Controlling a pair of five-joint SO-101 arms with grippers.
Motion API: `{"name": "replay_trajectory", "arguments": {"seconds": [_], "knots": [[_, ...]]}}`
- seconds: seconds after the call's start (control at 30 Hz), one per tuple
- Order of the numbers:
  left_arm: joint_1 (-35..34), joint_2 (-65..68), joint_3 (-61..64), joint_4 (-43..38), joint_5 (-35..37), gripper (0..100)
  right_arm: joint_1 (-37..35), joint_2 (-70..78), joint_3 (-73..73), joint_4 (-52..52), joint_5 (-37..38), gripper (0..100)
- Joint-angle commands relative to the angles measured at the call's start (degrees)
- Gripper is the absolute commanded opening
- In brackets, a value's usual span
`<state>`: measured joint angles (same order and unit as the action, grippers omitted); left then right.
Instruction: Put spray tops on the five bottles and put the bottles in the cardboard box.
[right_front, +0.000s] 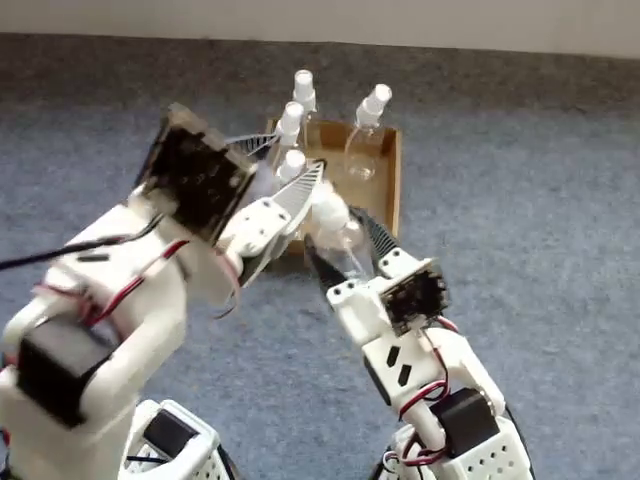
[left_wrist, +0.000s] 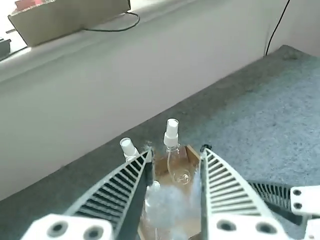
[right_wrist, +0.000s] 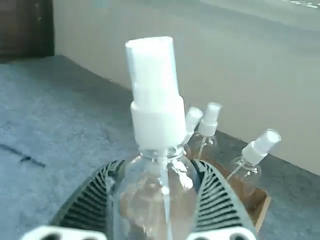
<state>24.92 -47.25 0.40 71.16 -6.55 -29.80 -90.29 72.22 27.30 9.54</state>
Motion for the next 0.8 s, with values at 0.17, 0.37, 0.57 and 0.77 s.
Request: {"name": "replay_trajectory", "arguments": {"seconds": [0.17, 0.37, 0.57, 0.77], "knots": [[-3.0, -14.7, 8.3, 5.6, -2.6, 15, 6.6, 9.3, -7.7, -6.2, -3.4, 0.4], [-8.1, -20.5, 35.1, -1.9, -3.3, 15, 6.8, 28.4, -22.6, -6.2, -6.9, 0.4], [-7.9, -27.6, 53.6, -16.0, -3.2, 23, 6.7, 38.5, -33.3, -3.5, -7.4, 0.4], [-2.5, -31.6, 59.9, -20.4, -3.0, 32, 6.5, 37.8, -35.7, 4.7, -7.6, 0.4]]}}
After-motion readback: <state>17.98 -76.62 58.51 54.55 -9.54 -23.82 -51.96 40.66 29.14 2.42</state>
